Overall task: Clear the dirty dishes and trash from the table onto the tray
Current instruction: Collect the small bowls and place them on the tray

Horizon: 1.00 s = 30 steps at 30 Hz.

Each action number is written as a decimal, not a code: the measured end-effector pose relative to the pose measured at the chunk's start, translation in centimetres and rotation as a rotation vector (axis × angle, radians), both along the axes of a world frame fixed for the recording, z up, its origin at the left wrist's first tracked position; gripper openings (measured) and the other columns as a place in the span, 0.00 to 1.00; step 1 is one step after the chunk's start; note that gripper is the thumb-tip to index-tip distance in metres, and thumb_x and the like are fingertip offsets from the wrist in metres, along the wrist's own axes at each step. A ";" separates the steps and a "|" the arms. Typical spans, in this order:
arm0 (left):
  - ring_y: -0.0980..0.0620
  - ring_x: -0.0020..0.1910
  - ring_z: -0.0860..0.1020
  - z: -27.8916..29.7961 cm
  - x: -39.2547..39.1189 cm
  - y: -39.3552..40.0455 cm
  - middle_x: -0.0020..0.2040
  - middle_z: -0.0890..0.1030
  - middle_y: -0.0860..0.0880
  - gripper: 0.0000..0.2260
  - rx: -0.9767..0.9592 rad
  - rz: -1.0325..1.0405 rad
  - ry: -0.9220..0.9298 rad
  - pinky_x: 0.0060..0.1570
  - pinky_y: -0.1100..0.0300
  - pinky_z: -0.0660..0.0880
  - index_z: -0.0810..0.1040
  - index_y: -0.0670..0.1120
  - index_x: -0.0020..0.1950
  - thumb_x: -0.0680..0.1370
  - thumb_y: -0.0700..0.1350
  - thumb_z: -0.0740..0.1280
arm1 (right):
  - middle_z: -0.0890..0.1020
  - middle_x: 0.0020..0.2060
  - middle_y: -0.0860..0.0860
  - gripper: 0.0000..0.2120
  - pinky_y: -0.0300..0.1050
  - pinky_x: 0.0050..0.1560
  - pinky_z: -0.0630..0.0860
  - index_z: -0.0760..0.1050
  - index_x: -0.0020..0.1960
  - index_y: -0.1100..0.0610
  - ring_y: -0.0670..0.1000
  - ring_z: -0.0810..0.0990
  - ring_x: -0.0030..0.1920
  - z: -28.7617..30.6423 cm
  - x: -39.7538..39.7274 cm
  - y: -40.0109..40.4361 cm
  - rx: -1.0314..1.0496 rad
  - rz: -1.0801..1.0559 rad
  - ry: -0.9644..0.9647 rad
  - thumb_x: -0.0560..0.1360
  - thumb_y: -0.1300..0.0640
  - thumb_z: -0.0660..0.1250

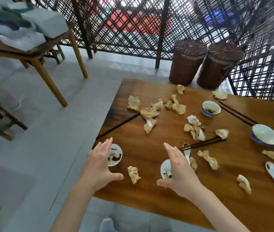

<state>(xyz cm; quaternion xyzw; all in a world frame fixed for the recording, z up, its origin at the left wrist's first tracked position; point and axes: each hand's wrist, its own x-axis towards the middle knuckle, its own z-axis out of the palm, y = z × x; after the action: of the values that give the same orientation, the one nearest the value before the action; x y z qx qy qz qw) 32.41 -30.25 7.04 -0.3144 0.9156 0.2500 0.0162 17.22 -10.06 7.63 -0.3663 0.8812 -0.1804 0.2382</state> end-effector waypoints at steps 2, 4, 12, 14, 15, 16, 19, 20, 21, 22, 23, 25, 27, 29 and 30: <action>0.52 0.75 0.53 -0.6 1.4 -3.0 0.76 0.56 0.53 0.54 0.008 -0.057 -0.024 0.72 0.52 0.56 0.48 0.53 0.76 0.60 0.59 0.77 | 0.49 0.76 0.43 0.53 0.46 0.74 0.52 0.41 0.76 0.46 0.47 0.45 0.76 -1.0 2.4 -3.1 0.014 -0.019 -0.019 0.66 0.46 0.76; 0.52 0.75 0.52 -1.5 2.3 -5.4 0.76 0.55 0.54 0.54 0.005 -0.106 -0.041 0.72 0.53 0.55 0.46 0.53 0.76 0.61 0.59 0.77 | 0.48 0.76 0.42 0.53 0.47 0.75 0.51 0.40 0.76 0.46 0.46 0.44 0.76 -1.9 4.3 -5.6 0.011 -0.036 -0.031 0.66 0.46 0.75; 0.53 0.75 0.49 -7.9 2.2 -11.2 0.76 0.53 0.56 0.56 -0.002 -0.210 -0.120 0.74 0.50 0.50 0.42 0.55 0.76 0.61 0.62 0.76 | 0.47 0.76 0.40 0.54 0.51 0.75 0.49 0.38 0.75 0.44 0.45 0.42 0.75 -7.7 6.8 -12.8 0.055 -0.081 -0.067 0.66 0.45 0.75; 0.53 0.75 0.50 -9.8 1.5 -11.9 0.76 0.54 0.57 0.56 -0.026 -0.212 -0.131 0.73 0.47 0.46 0.43 0.55 0.76 0.60 0.65 0.74 | 0.47 0.76 0.40 0.54 0.51 0.75 0.47 0.37 0.75 0.44 0.45 0.41 0.75 -9.4 6.4 -13.9 0.068 -0.084 -0.068 0.66 0.45 0.75; 0.53 0.75 0.50 -10.7 1.2 -12.0 0.76 0.55 0.57 0.55 -0.033 -0.211 -0.133 0.73 0.46 0.44 0.43 0.55 0.76 0.60 0.66 0.74 | 0.47 0.76 0.40 0.54 0.51 0.75 0.47 0.37 0.75 0.44 0.45 0.41 0.75 -10.2 6.2 -14.3 0.067 -0.086 -0.062 0.66 0.44 0.74; 0.53 0.75 0.50 -11.3 0.9 -12.2 0.76 0.56 0.57 0.55 -0.036 -0.214 -0.135 0.71 0.44 0.41 0.44 0.56 0.76 0.60 0.66 0.73 | 0.48 0.76 0.40 0.54 0.51 0.75 0.46 0.37 0.75 0.44 0.45 0.42 0.75 -10.9 6.0 -14.7 0.064 -0.092 -0.054 0.66 0.44 0.74; 0.53 0.75 0.51 -12.9 0.5 -12.5 0.75 0.59 0.57 0.53 -0.028 -0.222 -0.140 0.69 0.42 0.37 0.47 0.56 0.76 0.60 0.67 0.73 | 0.50 0.75 0.39 0.52 0.50 0.73 0.44 0.38 0.75 0.42 0.45 0.44 0.76 -12.6 6.2 -15.8 0.050 -0.124 -0.063 0.67 0.45 0.74; 0.54 0.75 0.52 -13.2 0.5 -12.6 0.74 0.61 0.57 0.52 -0.022 -0.217 -0.133 0.69 0.41 0.37 0.49 0.56 0.76 0.60 0.67 0.73 | 0.51 0.75 0.39 0.52 0.50 0.73 0.44 0.39 0.75 0.42 0.45 0.45 0.76 -13.0 6.4 -16.1 0.038 -0.131 -0.074 0.67 0.46 0.74; 0.54 0.75 0.52 -13.5 0.6 -12.6 0.73 0.62 0.58 0.51 -0.015 -0.210 -0.127 0.69 0.40 0.37 0.51 0.56 0.75 0.59 0.67 0.73 | 0.51 0.75 0.39 0.51 0.50 0.73 0.44 0.39 0.75 0.42 0.44 0.45 0.75 -13.3 6.7 -16.3 0.026 -0.133 -0.080 0.68 0.47 0.74; 0.54 0.75 0.53 -13.7 0.6 -12.6 0.73 0.63 0.58 0.50 -0.010 -0.206 -0.122 0.69 0.39 0.38 0.53 0.56 0.75 0.59 0.66 0.73 | 0.52 0.75 0.40 0.50 0.49 0.73 0.44 0.40 0.75 0.43 0.44 0.46 0.75 -13.5 6.8 -16.4 0.012 -0.133 -0.080 0.68 0.48 0.74; 0.54 0.75 0.54 -13.9 0.7 -12.7 0.72 0.65 0.58 0.49 -0.006 -0.204 -0.116 0.69 0.38 0.38 0.55 0.57 0.74 0.59 0.66 0.73 | 0.53 0.75 0.40 0.50 0.49 0.73 0.45 0.40 0.75 0.43 0.44 0.47 0.75 -13.6 6.9 -16.5 0.001 -0.135 -0.075 0.69 0.48 0.74; 0.54 0.74 0.55 -14.1 0.7 -12.8 0.71 0.67 0.58 0.47 -0.008 -0.201 -0.104 0.69 0.38 0.38 0.58 0.57 0.73 0.59 0.66 0.73 | 0.56 0.74 0.41 0.50 0.49 0.75 0.48 0.41 0.76 0.45 0.44 0.50 0.75 -13.5 6.8 -16.6 -0.012 -0.140 -0.066 0.69 0.49 0.74; 0.54 0.74 0.57 -14.2 0.6 -12.9 0.69 0.68 0.58 0.46 -0.018 -0.203 -0.085 0.69 0.37 0.40 0.60 0.57 0.72 0.59 0.66 0.74 | 0.58 0.74 0.41 0.50 0.49 0.75 0.53 0.42 0.76 0.46 0.44 0.53 0.74 -13.4 6.7 -16.8 -0.028 -0.151 -0.084 0.68 0.51 0.74; 0.54 0.73 0.59 -14.3 0.5 -13.0 0.68 0.70 0.58 0.45 -0.015 -0.208 -0.065 0.69 0.38 0.41 0.62 0.56 0.72 0.59 0.65 0.74 | 0.59 0.73 0.41 0.50 0.46 0.72 0.58 0.44 0.76 0.46 0.44 0.57 0.73 -13.4 6.7 -16.9 -0.053 -0.166 -0.114 0.68 0.53 0.75; 0.54 0.73 0.59 -14.3 0.5 -13.1 0.68 0.70 0.58 0.45 -0.013 -0.214 -0.062 0.69 0.38 0.41 0.63 0.56 0.72 0.58 0.65 0.75 | 0.59 0.73 0.41 0.50 0.43 0.71 0.59 0.44 0.76 0.45 0.44 0.58 0.73 -13.5 6.8 -17.0 -0.060 -0.170 -0.126 0.67 0.54 0.75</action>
<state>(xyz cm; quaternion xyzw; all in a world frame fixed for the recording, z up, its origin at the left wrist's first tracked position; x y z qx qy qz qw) 32.90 -43.30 -7.27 -0.2226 0.9446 0.2312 0.0688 23.98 -27.02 -5.89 -0.2851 0.8866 -0.2490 0.2657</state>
